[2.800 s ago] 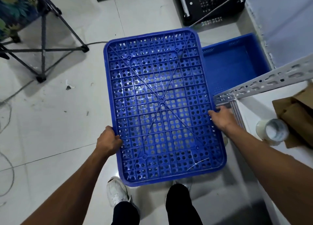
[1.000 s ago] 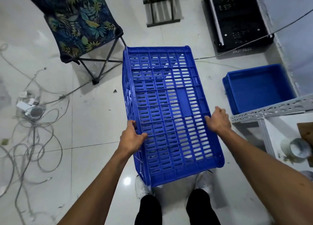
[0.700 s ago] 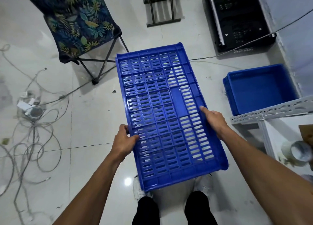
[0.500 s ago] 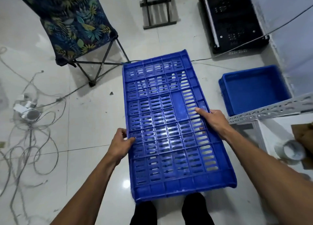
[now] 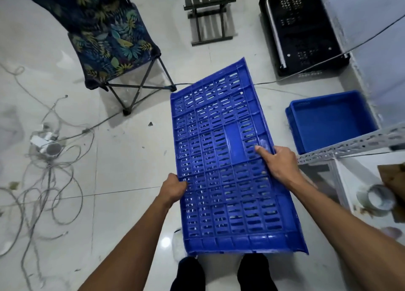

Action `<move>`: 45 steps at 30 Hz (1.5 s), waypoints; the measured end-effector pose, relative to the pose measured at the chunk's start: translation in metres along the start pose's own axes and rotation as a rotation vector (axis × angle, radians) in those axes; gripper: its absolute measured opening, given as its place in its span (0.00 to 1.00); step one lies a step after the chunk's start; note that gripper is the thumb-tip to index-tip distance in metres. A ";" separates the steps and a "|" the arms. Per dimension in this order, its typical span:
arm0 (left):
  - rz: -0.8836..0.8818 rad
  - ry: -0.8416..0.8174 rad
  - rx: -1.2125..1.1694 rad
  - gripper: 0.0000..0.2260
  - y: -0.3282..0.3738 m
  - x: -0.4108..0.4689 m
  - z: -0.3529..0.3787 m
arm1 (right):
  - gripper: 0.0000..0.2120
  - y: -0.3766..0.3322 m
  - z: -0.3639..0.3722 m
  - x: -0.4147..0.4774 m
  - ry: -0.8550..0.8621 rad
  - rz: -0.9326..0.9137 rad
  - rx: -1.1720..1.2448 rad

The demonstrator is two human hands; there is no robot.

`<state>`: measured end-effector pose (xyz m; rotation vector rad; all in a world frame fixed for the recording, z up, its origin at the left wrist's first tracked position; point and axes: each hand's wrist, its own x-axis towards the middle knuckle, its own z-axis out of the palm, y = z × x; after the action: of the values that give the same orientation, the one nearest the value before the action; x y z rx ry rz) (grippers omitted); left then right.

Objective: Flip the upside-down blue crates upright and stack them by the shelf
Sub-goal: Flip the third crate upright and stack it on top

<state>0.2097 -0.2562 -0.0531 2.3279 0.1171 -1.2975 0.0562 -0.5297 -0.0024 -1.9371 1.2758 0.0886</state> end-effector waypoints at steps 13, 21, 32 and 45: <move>-0.012 -0.039 0.018 0.34 -0.020 0.024 0.028 | 0.26 0.005 0.054 -0.029 0.067 -0.018 -0.057; 0.504 -0.033 0.312 0.30 0.046 -0.068 0.042 | 0.22 -0.030 0.090 -0.041 -0.150 -0.070 -0.159; 0.330 0.413 0.307 0.16 0.042 -0.042 0.033 | 0.31 -0.060 0.132 -0.044 -0.559 -0.125 -0.052; 0.171 0.444 0.256 0.14 0.022 0.012 -0.049 | 0.22 0.065 0.062 0.033 -0.236 0.073 -0.556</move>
<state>0.2606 -0.2557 -0.0333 2.7431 -0.1117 -0.7330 0.0418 -0.5251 -0.0973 -2.2501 1.2461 0.7567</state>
